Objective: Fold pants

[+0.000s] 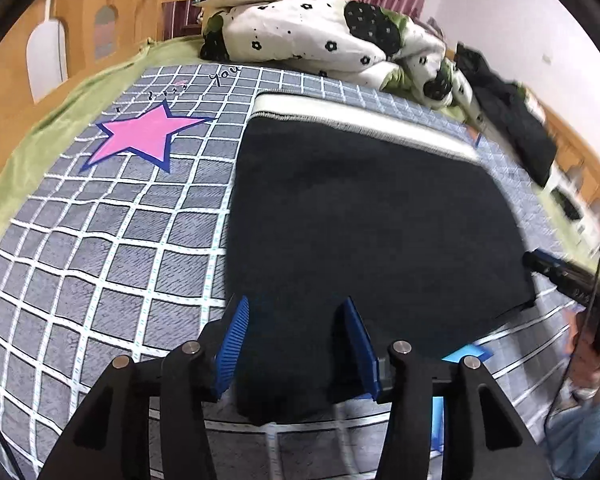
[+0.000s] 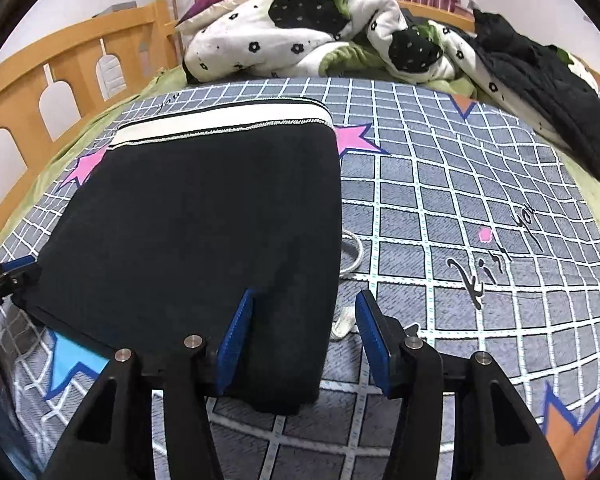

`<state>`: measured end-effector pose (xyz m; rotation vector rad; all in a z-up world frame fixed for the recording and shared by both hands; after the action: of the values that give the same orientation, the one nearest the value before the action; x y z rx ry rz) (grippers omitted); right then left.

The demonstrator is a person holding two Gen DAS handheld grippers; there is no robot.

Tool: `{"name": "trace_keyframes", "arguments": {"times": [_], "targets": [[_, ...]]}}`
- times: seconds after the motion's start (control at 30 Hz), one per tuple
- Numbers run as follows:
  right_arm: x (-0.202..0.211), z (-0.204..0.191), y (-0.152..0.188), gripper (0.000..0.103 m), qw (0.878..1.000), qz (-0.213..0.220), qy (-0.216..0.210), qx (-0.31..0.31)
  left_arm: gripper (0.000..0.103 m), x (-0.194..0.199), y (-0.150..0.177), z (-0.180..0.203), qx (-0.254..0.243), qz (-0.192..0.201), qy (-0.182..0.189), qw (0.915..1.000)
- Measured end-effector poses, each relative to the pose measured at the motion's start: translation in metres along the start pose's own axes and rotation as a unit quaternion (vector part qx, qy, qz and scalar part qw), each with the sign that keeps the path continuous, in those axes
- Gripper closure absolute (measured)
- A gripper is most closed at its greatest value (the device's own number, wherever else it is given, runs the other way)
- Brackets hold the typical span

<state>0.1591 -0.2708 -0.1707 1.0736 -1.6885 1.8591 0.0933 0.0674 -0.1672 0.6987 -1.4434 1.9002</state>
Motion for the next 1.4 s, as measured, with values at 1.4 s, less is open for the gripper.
{"name": "trace_keyframes", "arguments": {"times": [1.4], "targets": [[-0.114, -0.028, -0.136, 0.065, 0.991, 0.03, 0.065, 0.109, 0.045, -0.125, -0.136, 0.032, -0.104, 0.014, -0.056, 0.9929]]}}
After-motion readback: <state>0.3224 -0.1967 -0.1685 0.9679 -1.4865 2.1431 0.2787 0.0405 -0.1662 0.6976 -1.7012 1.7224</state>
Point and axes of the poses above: each gripper's, at about its wrist camera, not at the fingertips, and x roughly against the way its jaws point, z to its right, y to its underside, the point moved 1 cm from there along -x, roughly the way its jaws point, and after that the axes turned 1 degree about z, right-handed, at the moved point
